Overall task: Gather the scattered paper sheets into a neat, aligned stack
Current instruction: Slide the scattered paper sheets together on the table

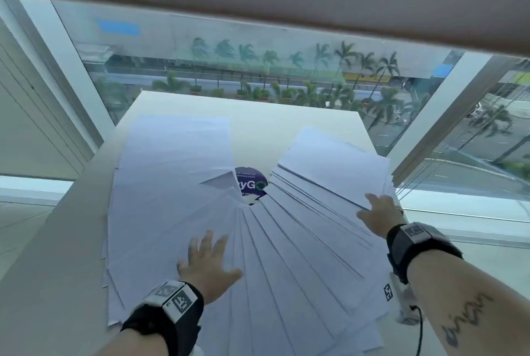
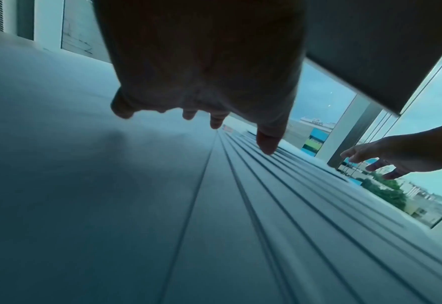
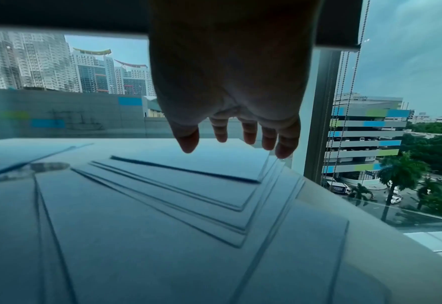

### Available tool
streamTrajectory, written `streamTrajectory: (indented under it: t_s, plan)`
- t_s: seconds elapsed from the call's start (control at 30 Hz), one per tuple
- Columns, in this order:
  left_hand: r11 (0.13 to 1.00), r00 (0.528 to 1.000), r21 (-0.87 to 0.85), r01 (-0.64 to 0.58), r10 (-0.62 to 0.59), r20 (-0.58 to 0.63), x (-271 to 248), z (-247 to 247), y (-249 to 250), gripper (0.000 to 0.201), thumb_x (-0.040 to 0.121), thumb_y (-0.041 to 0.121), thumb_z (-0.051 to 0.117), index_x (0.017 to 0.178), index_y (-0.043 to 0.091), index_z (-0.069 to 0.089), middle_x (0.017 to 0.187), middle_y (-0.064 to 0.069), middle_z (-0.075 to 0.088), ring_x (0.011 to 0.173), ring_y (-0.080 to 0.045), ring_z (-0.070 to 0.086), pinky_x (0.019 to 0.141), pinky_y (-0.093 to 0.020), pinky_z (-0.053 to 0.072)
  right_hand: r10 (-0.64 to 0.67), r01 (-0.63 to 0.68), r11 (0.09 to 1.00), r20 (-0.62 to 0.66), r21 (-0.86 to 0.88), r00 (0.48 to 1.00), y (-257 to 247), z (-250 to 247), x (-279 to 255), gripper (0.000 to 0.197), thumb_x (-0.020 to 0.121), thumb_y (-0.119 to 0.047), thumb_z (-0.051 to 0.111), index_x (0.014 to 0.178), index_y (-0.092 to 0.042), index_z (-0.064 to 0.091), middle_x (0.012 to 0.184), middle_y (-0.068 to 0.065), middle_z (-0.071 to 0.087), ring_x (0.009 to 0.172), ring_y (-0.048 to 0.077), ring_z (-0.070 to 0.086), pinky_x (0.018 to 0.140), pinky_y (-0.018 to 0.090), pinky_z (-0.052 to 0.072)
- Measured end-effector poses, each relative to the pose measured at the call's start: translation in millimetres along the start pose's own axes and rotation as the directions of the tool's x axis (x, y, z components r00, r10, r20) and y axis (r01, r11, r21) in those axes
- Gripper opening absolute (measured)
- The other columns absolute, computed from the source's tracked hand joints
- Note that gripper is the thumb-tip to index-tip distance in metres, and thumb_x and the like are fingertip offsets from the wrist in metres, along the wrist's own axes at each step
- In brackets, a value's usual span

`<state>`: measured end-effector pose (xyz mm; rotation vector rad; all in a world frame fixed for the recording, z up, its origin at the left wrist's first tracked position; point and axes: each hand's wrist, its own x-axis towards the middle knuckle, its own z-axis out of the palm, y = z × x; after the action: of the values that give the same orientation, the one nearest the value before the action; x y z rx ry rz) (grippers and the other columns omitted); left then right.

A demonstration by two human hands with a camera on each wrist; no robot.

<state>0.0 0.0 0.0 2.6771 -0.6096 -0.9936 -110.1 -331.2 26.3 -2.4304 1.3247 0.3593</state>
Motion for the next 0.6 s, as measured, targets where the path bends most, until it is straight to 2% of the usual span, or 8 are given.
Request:
streamTrajectory:
  t_s: [0.1,0.17,0.27,0.33,0.47,0.6]
  plan:
    - [0.989,0.998,0.141,0.047,-0.052,0.032,5.4,5.8,-0.8,0.088,0.079,0.068,0.039,0.146,0.037,-0.007,0.156,0.004,-0.025,0.143,-0.029,-0.021,0.113,-0.057,0.002,-0.004,0.005,1.000,0.031,-0.010,1.000,4.0,8.3,10.7,0.067,0.089,-0.044,0.046,0.146,-0.027,0.016,0.155,0.007,0.005,0.141,0.038,0.009,0.112,0.048,0.020]
    - [0.983,0.996,0.172,0.061,-0.072,0.061,7.3,11.0,-4.7,0.094,0.076,0.073,0.038,0.146,0.036,-0.013,0.154,0.003,-0.030,0.142,-0.030,-0.025,0.113,-0.058,0.000,-0.004,0.007,0.999,0.098,-0.036,0.995,5.0,13.7,17.8,0.079,0.084,-0.057,0.048,0.147,-0.032,0.007,0.157,0.006,-0.003,0.142,0.040,0.002,0.113,0.051,0.017]
    - [0.976,0.993,0.209,0.052,-0.072,0.090,7.9,15.4,-9.7,0.100,0.074,0.075,0.040,0.144,0.035,-0.019,0.151,0.003,-0.036,0.141,-0.030,-0.029,0.113,-0.059,-0.005,-0.013,0.059,0.981,0.246,-0.182,0.969,5.8,22.5,21.7,0.100,0.074,-0.068,0.054,0.147,-0.031,-0.003,0.157,0.007,-0.008,0.141,0.043,0.003,0.115,0.052,0.015]
    - [0.978,0.994,0.205,0.044,-0.064,0.093,9.1,16.2,-11.6,0.102,0.073,0.076,0.040,0.143,0.035,-0.022,0.150,0.004,-0.037,0.140,-0.029,-0.030,0.112,-0.059,-0.007,-0.014,0.082,0.970,0.281,-0.228,0.960,5.9,29.8,17.2,0.109,0.069,-0.068,0.060,0.147,-0.030,-0.006,0.157,0.006,-0.011,0.140,0.044,0.006,0.115,0.052,0.018]
    - [0.976,0.993,0.212,0.044,-0.066,0.100,8.7,16.2,-11.2,0.102,0.073,0.076,0.040,0.141,0.035,-0.024,0.150,0.004,-0.038,0.140,-0.029,-0.030,0.112,-0.060,-0.007,-0.018,0.094,0.970,0.318,-0.224,0.948,5.1,37.1,5.0,0.117,0.066,-0.066,0.064,0.146,-0.030,-0.013,0.156,0.003,-0.018,0.141,0.045,-0.004,0.113,0.052,0.016]
    - [0.977,0.994,0.212,0.035,-0.057,0.098,8.2,13.0,-10.0,0.101,0.074,0.073,0.043,0.143,0.036,-0.021,0.151,0.004,-0.036,0.141,-0.029,-0.028,0.112,-0.060,-0.005,-0.033,0.109,0.972,0.340,-0.206,0.940,10.7,43.6,-5.1,0.121,0.062,-0.069,0.065,0.145,-0.033,-0.016,0.155,0.000,-0.023,0.142,0.042,-0.008,0.113,0.054,0.016]
